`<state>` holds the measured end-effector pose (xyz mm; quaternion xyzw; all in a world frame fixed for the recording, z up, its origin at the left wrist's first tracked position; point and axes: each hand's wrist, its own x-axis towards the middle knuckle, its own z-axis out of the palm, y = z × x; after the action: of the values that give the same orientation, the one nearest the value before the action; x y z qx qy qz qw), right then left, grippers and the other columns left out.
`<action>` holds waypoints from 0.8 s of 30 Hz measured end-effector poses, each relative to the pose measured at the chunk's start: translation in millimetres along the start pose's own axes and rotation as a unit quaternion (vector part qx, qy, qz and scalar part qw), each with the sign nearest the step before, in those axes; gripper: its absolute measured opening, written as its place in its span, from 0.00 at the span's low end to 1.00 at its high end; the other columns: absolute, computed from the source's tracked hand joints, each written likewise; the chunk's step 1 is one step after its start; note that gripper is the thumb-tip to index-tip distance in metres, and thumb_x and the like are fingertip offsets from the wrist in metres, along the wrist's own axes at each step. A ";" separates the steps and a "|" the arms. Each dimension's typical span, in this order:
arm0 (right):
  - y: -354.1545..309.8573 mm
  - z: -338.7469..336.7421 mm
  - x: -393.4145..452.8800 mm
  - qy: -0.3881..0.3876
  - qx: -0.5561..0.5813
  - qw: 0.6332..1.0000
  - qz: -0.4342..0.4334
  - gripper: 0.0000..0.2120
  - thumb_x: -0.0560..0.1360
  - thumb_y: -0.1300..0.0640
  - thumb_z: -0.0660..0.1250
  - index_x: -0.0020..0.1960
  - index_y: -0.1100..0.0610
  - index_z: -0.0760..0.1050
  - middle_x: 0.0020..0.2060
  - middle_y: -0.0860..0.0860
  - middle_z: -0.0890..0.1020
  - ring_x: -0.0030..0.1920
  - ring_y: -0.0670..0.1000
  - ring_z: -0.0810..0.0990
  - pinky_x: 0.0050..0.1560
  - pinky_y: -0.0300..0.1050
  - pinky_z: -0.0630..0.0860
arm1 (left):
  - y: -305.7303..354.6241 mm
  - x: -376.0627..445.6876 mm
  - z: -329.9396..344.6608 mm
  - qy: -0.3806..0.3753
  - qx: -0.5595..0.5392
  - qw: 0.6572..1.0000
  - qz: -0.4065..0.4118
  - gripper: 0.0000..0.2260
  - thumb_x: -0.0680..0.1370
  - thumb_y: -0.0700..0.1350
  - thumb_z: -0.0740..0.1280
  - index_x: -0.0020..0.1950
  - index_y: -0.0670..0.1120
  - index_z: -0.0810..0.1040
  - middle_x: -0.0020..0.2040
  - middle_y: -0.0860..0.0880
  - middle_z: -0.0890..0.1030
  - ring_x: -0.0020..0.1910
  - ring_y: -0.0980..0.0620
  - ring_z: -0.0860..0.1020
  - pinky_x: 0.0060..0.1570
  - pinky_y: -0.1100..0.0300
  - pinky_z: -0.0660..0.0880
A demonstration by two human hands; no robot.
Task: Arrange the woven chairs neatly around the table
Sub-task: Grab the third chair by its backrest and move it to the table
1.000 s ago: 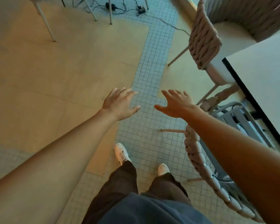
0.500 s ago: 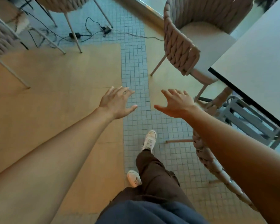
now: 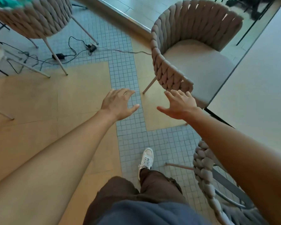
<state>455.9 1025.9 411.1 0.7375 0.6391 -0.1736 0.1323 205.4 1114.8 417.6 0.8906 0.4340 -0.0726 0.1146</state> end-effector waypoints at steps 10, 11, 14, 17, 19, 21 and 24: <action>9.8 -40.6 74.2 0.010 0.030 0.998 0.057 0.42 0.75 0.24 0.54 0.80 0.49 0.58 0.76 0.53 0.69 0.76 0.57 0.65 0.76 0.60 0.60 | -34.0 107.6 -31.5 -0.017 0.024 0.997 0.073 0.31 0.78 0.68 0.58 0.78 0.53 0.66 0.76 0.48 0.70 0.76 0.47 0.67 0.78 0.45 0.58; 9.7 -44.5 81.4 0.011 0.031 0.997 0.067 0.42 0.75 0.24 0.53 0.80 0.48 0.58 0.75 0.53 0.70 0.76 0.57 0.66 0.75 0.60 0.61 | -40.1 120.9 -34.7 -0.018 0.028 0.996 0.085 0.32 0.78 0.68 0.58 0.78 0.53 0.66 0.76 0.48 0.70 0.75 0.47 0.67 0.77 0.45 0.58; 9.1 -55.8 101.6 0.012 0.035 0.993 0.108 0.41 0.75 0.24 0.53 0.79 0.49 0.59 0.75 0.54 0.70 0.74 0.58 0.67 0.73 0.60 0.63 | -56.1 163.9 -46.1 -0.013 0.043 0.990 0.131 0.32 0.78 0.68 0.58 0.77 0.53 0.67 0.75 0.48 0.72 0.75 0.46 0.68 0.76 0.46 0.61; 5.7 -67.7 119.5 0.009 0.055 0.986 0.157 0.41 0.75 0.25 0.54 0.78 0.49 0.60 0.72 0.54 0.73 0.72 0.58 0.69 0.72 0.61 0.64 | -69.8 202.9 -57.9 -0.017 0.050 0.983 0.175 0.31 0.78 0.68 0.59 0.77 0.53 0.66 0.75 0.48 0.71 0.75 0.46 0.68 0.75 0.46 0.61; -0.6 -75.1 131.5 0.008 0.070 0.980 0.188 0.40 0.75 0.25 0.55 0.78 0.48 0.61 0.71 0.54 0.74 0.72 0.58 0.69 0.72 0.61 0.64 | -79.8 225.1 -65.3 -0.025 0.054 0.977 0.205 0.32 0.78 0.68 0.58 0.77 0.53 0.66 0.76 0.48 0.70 0.75 0.46 0.68 0.76 0.45 0.62; -7.0 -80.8 140.0 0.014 0.083 0.973 0.214 0.39 0.75 0.25 0.55 0.77 0.47 0.62 0.71 0.54 0.74 0.72 0.57 0.69 0.72 0.61 0.64 | -87.9 243.7 -71.3 -0.040 0.062 0.969 0.236 0.32 0.78 0.68 0.58 0.78 0.53 0.66 0.76 0.47 0.70 0.75 0.46 0.68 0.75 0.45 0.62; -18.9 -86.0 153.3 0.026 0.111 0.962 0.247 0.38 0.75 0.26 0.56 0.77 0.48 0.63 0.71 0.54 0.74 0.72 0.58 0.69 0.72 0.62 0.64 | -97.5 272.5 -77.4 -0.054 0.084 0.955 0.280 0.32 0.78 0.68 0.59 0.78 0.53 0.65 0.76 0.47 0.70 0.74 0.46 0.68 0.75 0.46 0.62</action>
<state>463.5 1202.0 424.2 0.8867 0.4173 -0.1857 0.0717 297.7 1399.8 416.0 0.9777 0.1523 -0.1216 0.0781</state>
